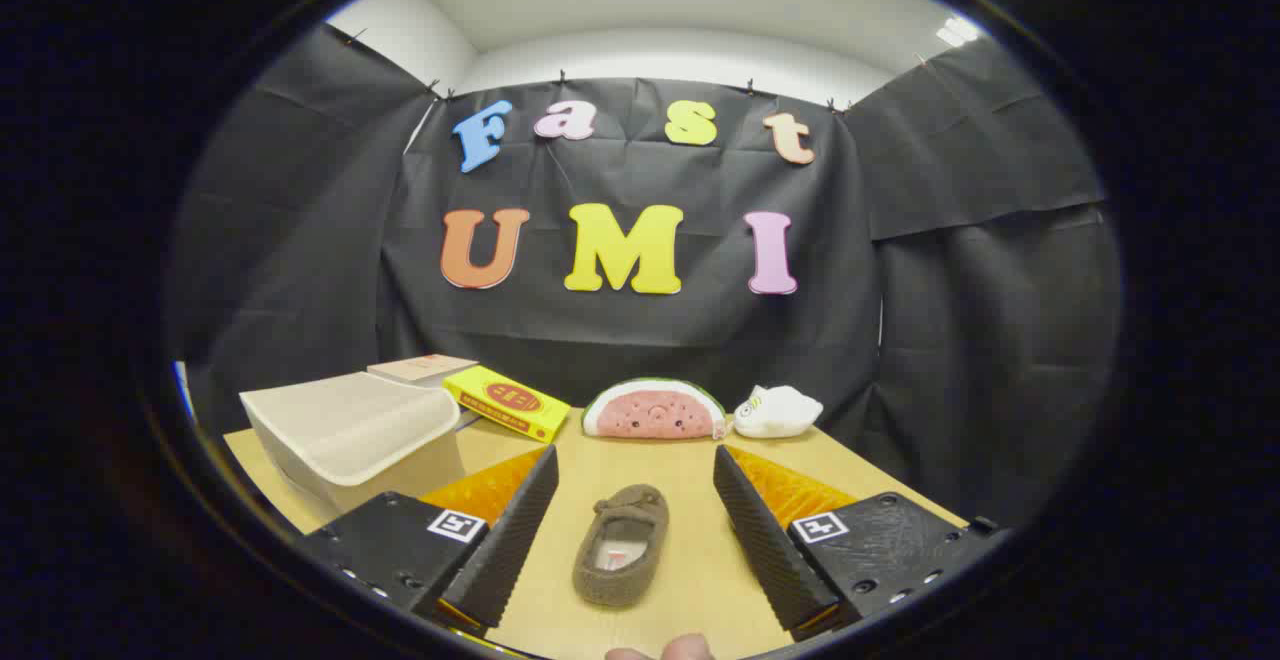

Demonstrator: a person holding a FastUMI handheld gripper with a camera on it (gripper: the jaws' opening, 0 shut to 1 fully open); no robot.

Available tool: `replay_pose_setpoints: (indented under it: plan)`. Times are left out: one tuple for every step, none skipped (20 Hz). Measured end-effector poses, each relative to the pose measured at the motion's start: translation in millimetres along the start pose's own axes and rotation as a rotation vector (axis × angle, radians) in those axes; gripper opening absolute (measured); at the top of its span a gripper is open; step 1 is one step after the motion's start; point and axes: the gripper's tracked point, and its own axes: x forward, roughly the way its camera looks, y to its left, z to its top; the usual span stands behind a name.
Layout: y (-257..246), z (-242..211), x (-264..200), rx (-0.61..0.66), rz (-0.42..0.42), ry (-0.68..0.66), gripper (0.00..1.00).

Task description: Open the storage box then place both shoes into the box .Put the left shoe in first, then the right shoe, with the right side of both shoes facing outward in a uniform manner.

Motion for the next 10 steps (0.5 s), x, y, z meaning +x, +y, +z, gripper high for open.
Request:
replay_pose_setpoints:
  plan:
    - [-0.7,1.8,-0.5,-0.004,-0.001,-0.005,0.95]
    - [0.3,2.1,-1.5,-0.004,0.000,-0.007,0.95]
    - [0.4,2.4,-1.5,-0.003,0.001,-0.009,0.95]
    - [0.4,3.7,-1.5,-0.006,0.000,-0.011,0.95]
    - [0.4,5.0,-1.5,-0.011,0.000,-0.014,0.95]
    - [0.8,6.5,-2.7,-0.017,-0.001,-0.018,0.95]
    - [1.4,8.9,-3.8,-0.022,-0.002,-0.023,0.95]
    - [1.6,8.8,-3.7,-0.026,-0.002,-0.026,0.95]
    - [1.7,8.5,-3.2,-0.029,-0.004,-0.027,0.95]
    - [1.9,8.5,-2.9,-0.030,-0.004,-0.026,0.95]
